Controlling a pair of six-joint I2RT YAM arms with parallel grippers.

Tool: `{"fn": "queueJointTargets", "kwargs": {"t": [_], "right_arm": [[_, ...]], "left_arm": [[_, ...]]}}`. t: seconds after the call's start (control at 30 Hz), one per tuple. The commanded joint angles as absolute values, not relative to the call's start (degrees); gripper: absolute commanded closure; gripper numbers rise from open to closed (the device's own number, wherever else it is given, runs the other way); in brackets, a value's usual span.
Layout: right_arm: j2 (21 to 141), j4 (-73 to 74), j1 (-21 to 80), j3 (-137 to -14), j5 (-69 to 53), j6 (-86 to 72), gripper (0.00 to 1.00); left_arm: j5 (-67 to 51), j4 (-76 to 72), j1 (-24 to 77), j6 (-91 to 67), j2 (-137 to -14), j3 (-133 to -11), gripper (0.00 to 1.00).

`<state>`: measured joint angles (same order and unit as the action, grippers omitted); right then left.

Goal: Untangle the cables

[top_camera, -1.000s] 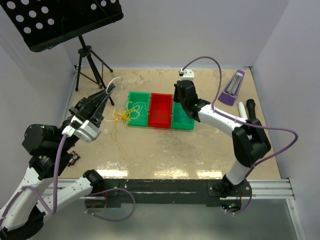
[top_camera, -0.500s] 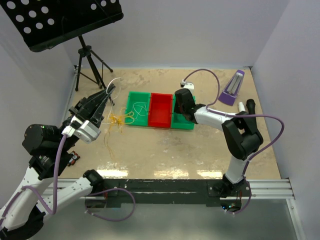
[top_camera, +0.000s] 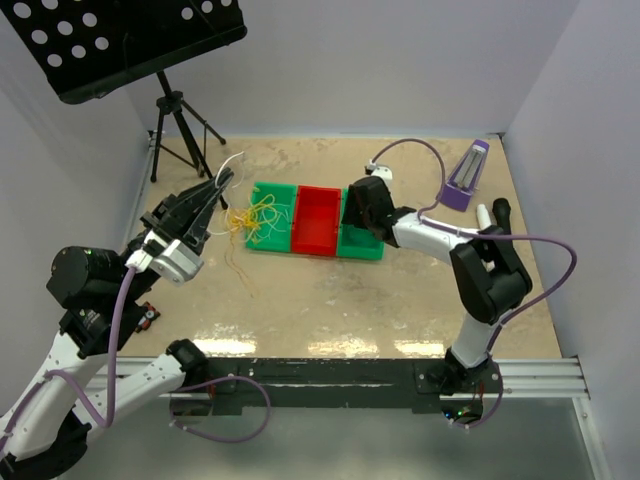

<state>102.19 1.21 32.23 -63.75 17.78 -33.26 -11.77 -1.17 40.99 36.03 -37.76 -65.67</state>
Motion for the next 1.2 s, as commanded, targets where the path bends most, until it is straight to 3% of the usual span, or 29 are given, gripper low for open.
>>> {"fn": "queueJointTargets", "kwargs": {"t": [0.0,0.27,0.53,0.67,0.93,1.17], "right_arm": [[96.25,0.70,32.34,-62.58,13.98,-34.28,0.37],[88.16,2.98,32.26,-62.49,9.93,-33.13,0.38],[85.61,5.98,32.26,-67.67,8.54,-30.77,0.53],[79.12,-3.91,33.31,-62.68,2.30,-26.91,0.44],[63.83,-20.19,45.94,-47.57,-2.89,-19.69,0.42],[58.62,-26.89,61.68,-41.05,4.56,-23.20,0.44]], "left_arm": [[-12.13,-3.08,41.13,34.80,-37.79,-66.36,1.00],[-12.48,-3.34,41.04,34.45,-37.79,-66.18,1.00],[-12.48,-4.04,41.04,33.40,-38.06,-66.18,1.00],[-12.83,-3.78,41.04,32.43,-38.93,-66.45,1.00],[-12.57,-6.23,41.04,31.29,-40.69,-62.85,1.00],[-9.75,-8.79,41.13,30.23,-43.33,-62.14,1.00]]}}
